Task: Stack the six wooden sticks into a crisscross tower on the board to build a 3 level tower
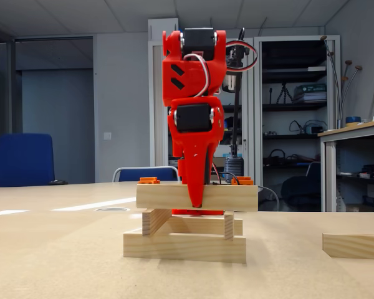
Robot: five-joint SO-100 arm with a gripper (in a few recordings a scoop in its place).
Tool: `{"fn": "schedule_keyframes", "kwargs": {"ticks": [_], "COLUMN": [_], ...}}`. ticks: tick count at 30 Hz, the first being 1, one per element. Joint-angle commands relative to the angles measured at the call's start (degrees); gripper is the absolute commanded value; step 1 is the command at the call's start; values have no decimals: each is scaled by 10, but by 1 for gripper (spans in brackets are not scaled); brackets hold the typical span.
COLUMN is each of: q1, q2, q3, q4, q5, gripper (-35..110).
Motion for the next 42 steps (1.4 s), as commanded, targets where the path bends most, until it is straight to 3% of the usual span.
{"fn": "schedule_keyframes", "kwargs": {"ticks": [1, 12, 26, 36, 42], "q1": [-11, -13, -18, -42, -109], "q2": [9, 10, 26, 135, 221], "q3": [-2, -4, -4, 9, 49], "q4": [10, 12, 40, 59, 59], "q5": [6, 9, 33, 61, 110], "gripper": [11, 12, 31, 32, 31]}}
